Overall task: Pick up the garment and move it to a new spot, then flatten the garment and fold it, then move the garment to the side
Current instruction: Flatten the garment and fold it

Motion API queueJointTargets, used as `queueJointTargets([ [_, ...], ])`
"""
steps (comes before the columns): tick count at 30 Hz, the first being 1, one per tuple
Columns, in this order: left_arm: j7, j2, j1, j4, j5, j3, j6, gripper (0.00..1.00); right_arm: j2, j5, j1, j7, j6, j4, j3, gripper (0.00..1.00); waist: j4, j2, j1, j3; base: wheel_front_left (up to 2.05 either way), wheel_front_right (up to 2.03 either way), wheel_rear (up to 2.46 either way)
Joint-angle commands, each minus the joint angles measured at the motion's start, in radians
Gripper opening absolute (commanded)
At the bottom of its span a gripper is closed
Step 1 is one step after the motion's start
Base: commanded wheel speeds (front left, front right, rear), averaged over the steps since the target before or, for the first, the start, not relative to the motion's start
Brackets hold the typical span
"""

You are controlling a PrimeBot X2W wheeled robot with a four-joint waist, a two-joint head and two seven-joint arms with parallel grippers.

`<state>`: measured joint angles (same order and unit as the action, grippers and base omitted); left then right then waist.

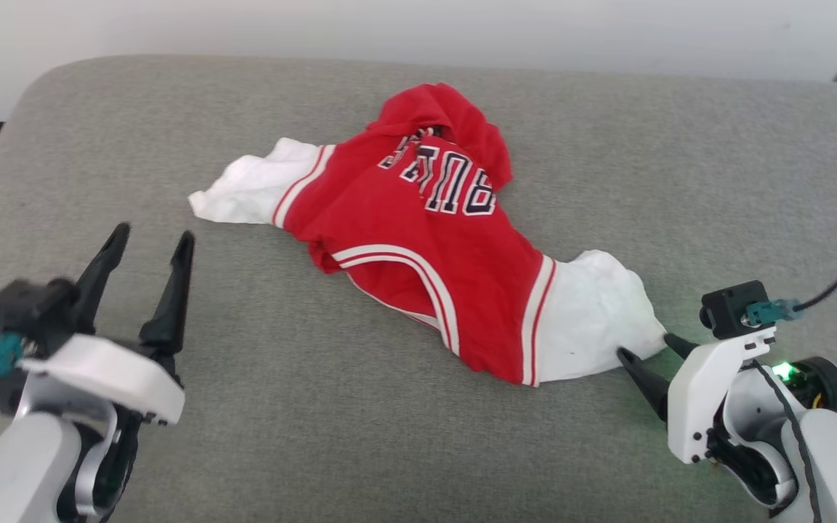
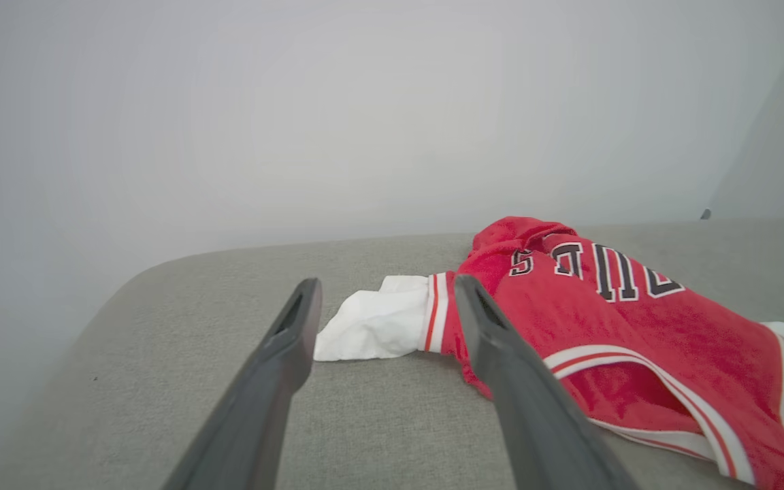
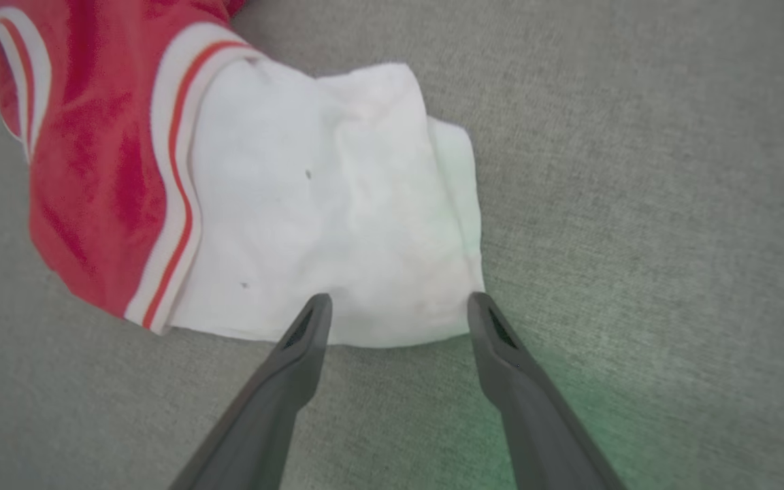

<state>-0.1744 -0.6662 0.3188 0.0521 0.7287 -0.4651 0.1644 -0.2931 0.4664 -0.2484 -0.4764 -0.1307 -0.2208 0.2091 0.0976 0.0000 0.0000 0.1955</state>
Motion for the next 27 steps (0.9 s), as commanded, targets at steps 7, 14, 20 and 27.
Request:
queueJointTargets([
  [7,-0.084,0.043,-0.114,-0.011,-0.024,0.055,0.027,1.0,-0.022,0.021,-0.025,-0.15,0.0,-0.074,0.024,1.0,0.048,0.0,0.0,-0.014,0.0,0.0,0.0],
  [14,-0.092,0.168,-0.251,-0.037,-0.106,0.21,0.0,1.0,-0.048,0.037,-0.083,-0.192,0.0,-0.187,0.103,0.0,0.083,0.0,0.0,-0.03,0.0,0.0,0.0],
  [20,-0.092,0.271,-0.346,-0.062,-0.192,0.332,-0.065,1.0,-0.122,0.076,-0.111,-0.192,0.0,-0.191,0.103,0.0,0.097,0.0,0.0,-0.049,0.0,0.0,0.0],
  [27,-0.092,0.37,-0.424,-0.08,-0.27,0.444,-0.13,1.0,-0.241,0.127,-0.062,-0.241,0.0,-0.112,0.009,0.0,0.096,0.0,0.0,-0.061,0.0,0.0,0.0],
])
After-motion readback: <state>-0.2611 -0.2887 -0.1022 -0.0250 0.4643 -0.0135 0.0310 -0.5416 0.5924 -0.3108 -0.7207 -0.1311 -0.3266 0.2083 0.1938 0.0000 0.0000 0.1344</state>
